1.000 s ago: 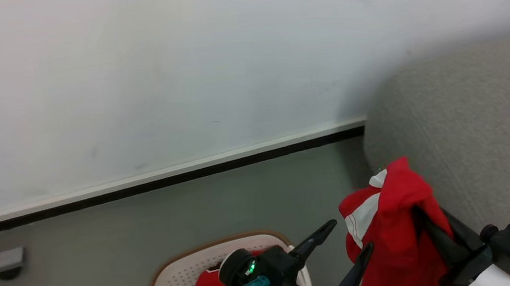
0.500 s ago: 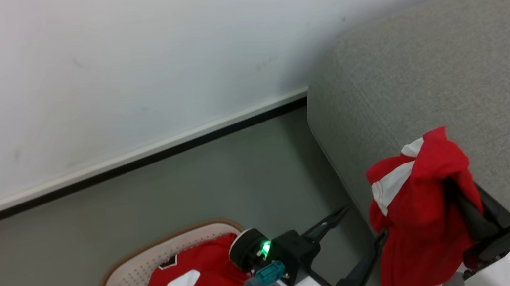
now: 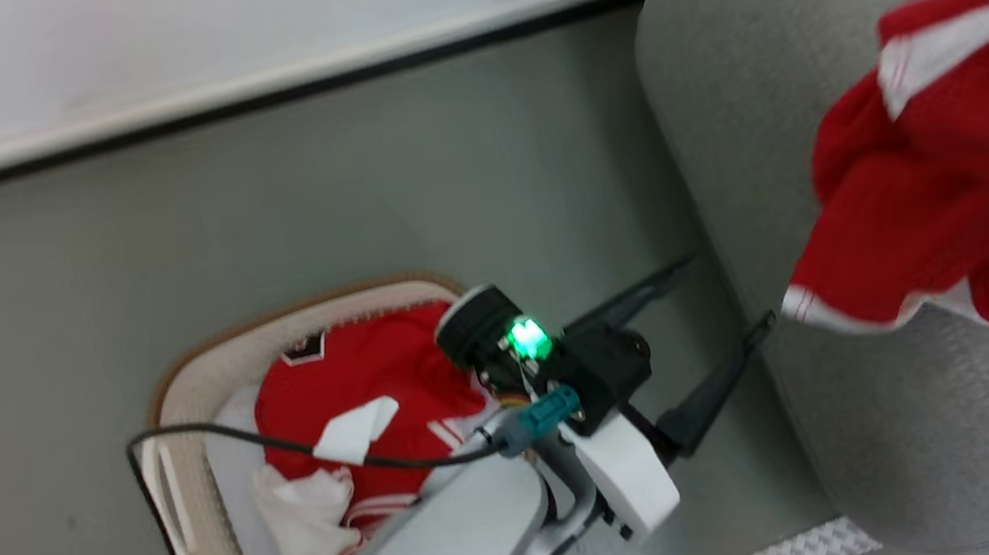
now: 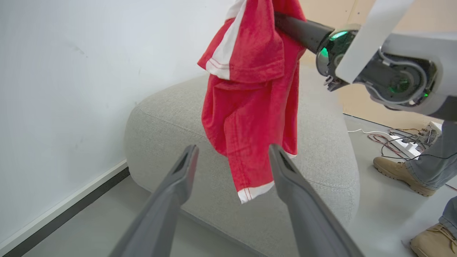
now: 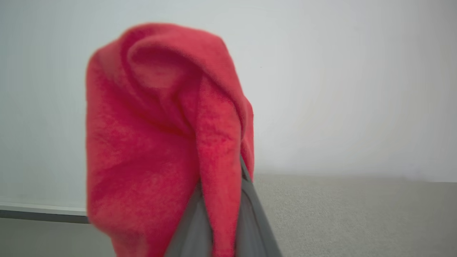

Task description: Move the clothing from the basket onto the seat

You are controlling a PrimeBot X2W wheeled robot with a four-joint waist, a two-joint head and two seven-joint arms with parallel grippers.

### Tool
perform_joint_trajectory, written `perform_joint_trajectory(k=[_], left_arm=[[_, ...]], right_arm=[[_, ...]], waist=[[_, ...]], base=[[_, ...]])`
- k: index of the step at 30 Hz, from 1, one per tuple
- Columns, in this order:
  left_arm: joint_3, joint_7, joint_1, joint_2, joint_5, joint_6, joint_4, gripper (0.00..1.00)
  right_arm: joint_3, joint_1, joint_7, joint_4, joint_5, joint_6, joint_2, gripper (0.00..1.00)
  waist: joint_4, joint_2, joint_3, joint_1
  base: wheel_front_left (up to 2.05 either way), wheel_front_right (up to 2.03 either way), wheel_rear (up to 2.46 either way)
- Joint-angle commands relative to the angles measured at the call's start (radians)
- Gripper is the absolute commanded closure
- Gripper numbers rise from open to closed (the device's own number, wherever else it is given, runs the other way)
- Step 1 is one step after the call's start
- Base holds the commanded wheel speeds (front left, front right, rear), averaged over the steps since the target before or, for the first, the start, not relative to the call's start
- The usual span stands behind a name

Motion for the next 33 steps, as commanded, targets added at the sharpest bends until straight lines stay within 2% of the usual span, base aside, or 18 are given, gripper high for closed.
perform_joint_trajectory(k=[1,4,12,20,24,30,31,32,33], left_arm=[[0.005,-0.001,-0.034,0.014,0.023,-0.001,0.0,0.0],[0.01,-0.004,-0.08,0.024,0.039,-0.001,-0.009,0.0],[0.029,-0.027,-0.146,0.04,0.068,0.02,-0.028,0.0],[0.04,-0.04,-0.116,0.061,0.061,0.053,-0.041,0.0],[0.037,-0.043,-0.093,0.071,0.059,0.069,-0.056,0.0],[0.041,-0.027,-0.058,0.096,0.046,0.091,-0.083,0.0],[0.043,-0.026,-0.049,0.104,0.041,0.095,-0.086,0.0],[0.045,-0.021,-0.042,0.112,0.038,0.098,-0.089,0.0],[0.047,-0.018,-0.035,0.12,0.036,0.102,-0.093,0.0]], right_arm=[[-0.02,-0.058,0.001,0.021,-0.002,0.0,-0.026,1.0],[-0.061,-0.172,0.001,0.076,-0.003,0.0,-0.068,1.0],[-0.171,-0.485,0.001,0.267,-0.004,0.0,-0.276,1.0],[-0.3,-0.656,0.018,0.464,-0.019,-0.001,-0.47,1.0],[-0.349,-0.641,0.014,0.587,-0.061,-0.001,-0.481,1.0],[-0.413,-0.584,0.004,0.785,-0.153,-0.001,-0.4,1.0],[-0.423,-0.581,0.003,0.809,-0.164,-0.001,-0.39,0.81],[-0.432,-0.577,0.001,0.83,-0.183,-0.001,-0.381,0.74],[-0.433,-0.573,0.001,0.845,-0.206,-0.001,-0.371,0.54]], waist=[[0.045,0.0,0.117,-0.0003],[0.055,0.0,0.178,-0.0003],[0.096,0.0,0.283,-0.0003],[0.153,0.0,0.316,-0.0003],[0.178,0.0,0.325,-0.0003],[0.192,0.0,0.316,-0.0003],[0.191,0.0,0.31,-0.0003],[0.19,0.0,0.304,-0.0003],[0.188,0.0,0.299,-0.0003]], base=[[0.0,0.0,0.0],[0.0,0.0,0.0],[0.0,0.0,0.0],[0.0,0.0,0.0],[0.0,0.0,0.0],[0.0,0.0,0.0],[0.0,0.0,0.0],[0.0,0.0,0.0],[0.0,0.0,0.0]])
